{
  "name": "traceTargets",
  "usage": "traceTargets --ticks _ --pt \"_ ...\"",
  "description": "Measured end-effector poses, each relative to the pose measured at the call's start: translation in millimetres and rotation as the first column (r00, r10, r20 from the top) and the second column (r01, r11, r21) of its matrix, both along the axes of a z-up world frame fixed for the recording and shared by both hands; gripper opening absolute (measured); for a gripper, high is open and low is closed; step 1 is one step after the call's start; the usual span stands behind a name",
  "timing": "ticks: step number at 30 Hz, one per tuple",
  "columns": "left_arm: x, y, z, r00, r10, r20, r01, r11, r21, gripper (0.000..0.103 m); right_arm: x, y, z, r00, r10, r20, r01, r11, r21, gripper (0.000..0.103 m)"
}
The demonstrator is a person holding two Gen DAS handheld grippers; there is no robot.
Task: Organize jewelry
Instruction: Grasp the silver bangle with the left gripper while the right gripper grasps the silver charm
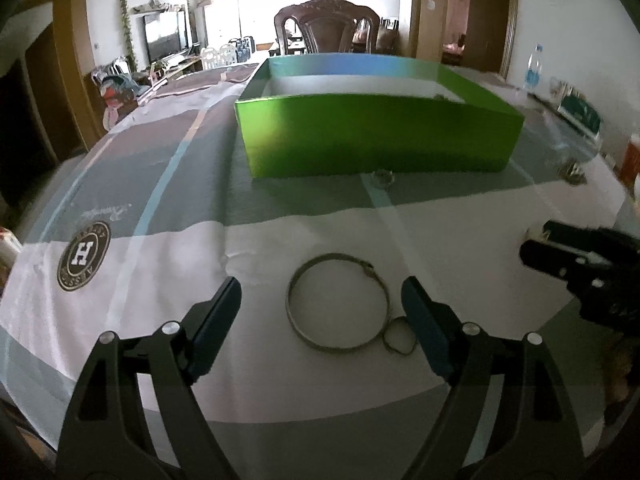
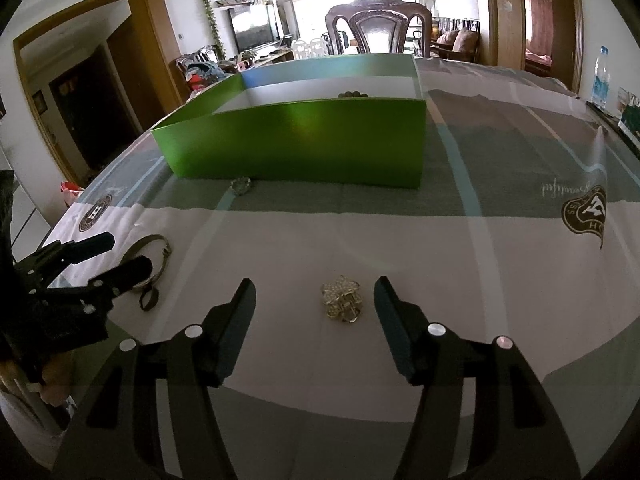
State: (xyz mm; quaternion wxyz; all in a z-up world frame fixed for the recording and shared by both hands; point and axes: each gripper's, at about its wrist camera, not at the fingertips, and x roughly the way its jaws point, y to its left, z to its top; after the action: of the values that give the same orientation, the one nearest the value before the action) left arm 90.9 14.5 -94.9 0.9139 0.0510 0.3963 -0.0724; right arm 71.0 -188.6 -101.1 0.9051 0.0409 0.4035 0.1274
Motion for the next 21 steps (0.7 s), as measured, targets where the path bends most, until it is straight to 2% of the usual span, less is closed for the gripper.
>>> traceTargets --ticks 3,12,14,16,18,21 --pt "3.4 -3.5 -2.6 1.000 0.016 -0.017 -0.016 0.999 0.035 0.082 0.3 0.8 -0.4 1.000 0.000 -0.004 0.000 1.000 -0.004 0.061" --pt "16.6 9.3 -7.3 0.993 0.084 -0.077 -0.085 0.996 -0.013 0.083 2.6 2.1 -3.4 0.999 -0.021 -0.025 0.020 0.999 -0.033 0.061" --pt "16.9 9.4 -7.7 0.993 0.086 -0.077 -0.088 0.996 -0.012 0.083 3.6 1.0 -3.5 0.999 -0.040 -0.026 0.038 0.998 -0.040 0.055" --pt "16.3 10.6 -7.6 0.993 0.086 -0.077 -0.087 0.996 -0.014 0.083 3.6 -0.3 -3.4 0.999 -0.047 -0.023 0.046 0.998 -0.036 0.039" --pt "15.7 10.4 -7.4 0.993 0.087 -0.076 -0.088 0.996 -0.017 0.082 3.9 -1.9 -3.9 0.999 -0.046 -0.024 0.045 0.999 -0.029 0.028" --pt "12.9 12.1 -6.9 0.994 0.091 -0.063 -0.092 0.996 -0.017 0.072 4.1 -2.8 -4.2 0.999 -0.044 -0.025 0.044 0.999 -0.024 0.026"
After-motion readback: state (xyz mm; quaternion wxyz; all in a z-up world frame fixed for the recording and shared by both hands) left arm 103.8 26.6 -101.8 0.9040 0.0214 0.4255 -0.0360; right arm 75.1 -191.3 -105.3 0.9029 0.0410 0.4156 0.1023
